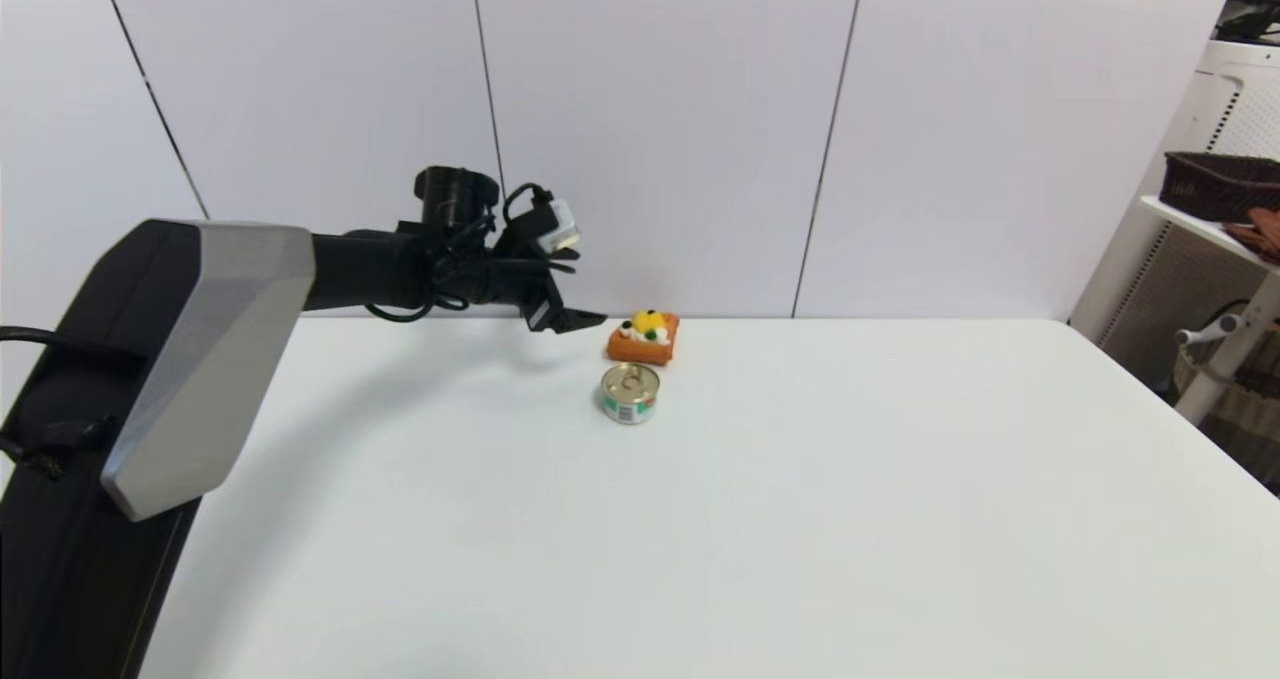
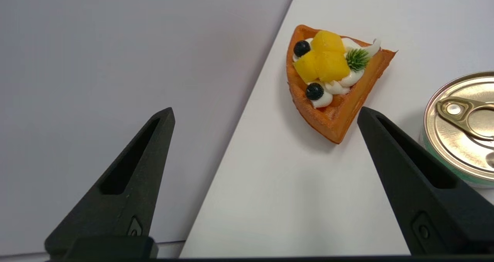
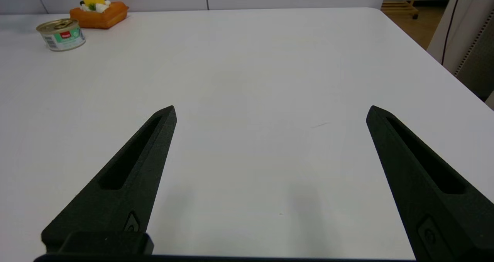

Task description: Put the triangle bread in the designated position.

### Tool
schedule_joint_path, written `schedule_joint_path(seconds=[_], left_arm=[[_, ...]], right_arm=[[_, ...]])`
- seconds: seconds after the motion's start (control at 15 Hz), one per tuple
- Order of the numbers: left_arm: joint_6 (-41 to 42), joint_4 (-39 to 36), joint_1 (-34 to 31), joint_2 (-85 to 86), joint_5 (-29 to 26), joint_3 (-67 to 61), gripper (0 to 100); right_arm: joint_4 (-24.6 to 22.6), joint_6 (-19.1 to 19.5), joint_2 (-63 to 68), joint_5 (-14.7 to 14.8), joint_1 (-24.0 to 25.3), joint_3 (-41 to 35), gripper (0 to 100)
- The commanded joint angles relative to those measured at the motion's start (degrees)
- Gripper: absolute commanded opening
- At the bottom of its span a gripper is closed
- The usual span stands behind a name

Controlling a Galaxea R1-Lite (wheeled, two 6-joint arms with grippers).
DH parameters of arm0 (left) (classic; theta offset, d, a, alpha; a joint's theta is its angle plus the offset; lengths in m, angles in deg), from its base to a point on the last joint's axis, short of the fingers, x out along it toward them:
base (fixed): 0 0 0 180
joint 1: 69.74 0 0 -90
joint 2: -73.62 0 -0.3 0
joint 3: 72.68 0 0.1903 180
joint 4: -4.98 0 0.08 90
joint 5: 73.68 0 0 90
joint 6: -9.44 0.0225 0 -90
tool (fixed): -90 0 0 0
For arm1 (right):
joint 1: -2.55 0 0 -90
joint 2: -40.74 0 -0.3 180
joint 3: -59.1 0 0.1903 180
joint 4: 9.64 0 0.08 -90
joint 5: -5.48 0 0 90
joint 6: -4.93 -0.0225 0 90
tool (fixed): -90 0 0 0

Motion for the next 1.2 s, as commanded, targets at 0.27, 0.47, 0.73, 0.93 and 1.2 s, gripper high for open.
schedule_joint_path(seconds=[0.27,0.47,0.73,0.93,1.2], left_arm=[[-0.2,12.9,-2.4,25.7,0.5,-14.2,100],[-4.2,12.9,-2.8,38.7,0.9,-25.1,100],[-10.9,12.4,-5.2,56.3,2.9,-39.2,100],[-16.6,10.1,-10.7,69.6,2.9,-51.7,100],[-30.1,5.2,-15.0,88.4,7.9,-69.3,100]], right_arm=[[0.0,0.0,0.1,0.0,0.0,0.0,100],[0.0,0.0,0.1,0.0,0.0,0.0,100],[0.0,0.0,0.1,0.0,0.0,0.0,100],[0.0,0.0,0.1,0.0,0.0,0.0,100],[0.0,0.0,0.1,0.0,0.0,0.0,100]])
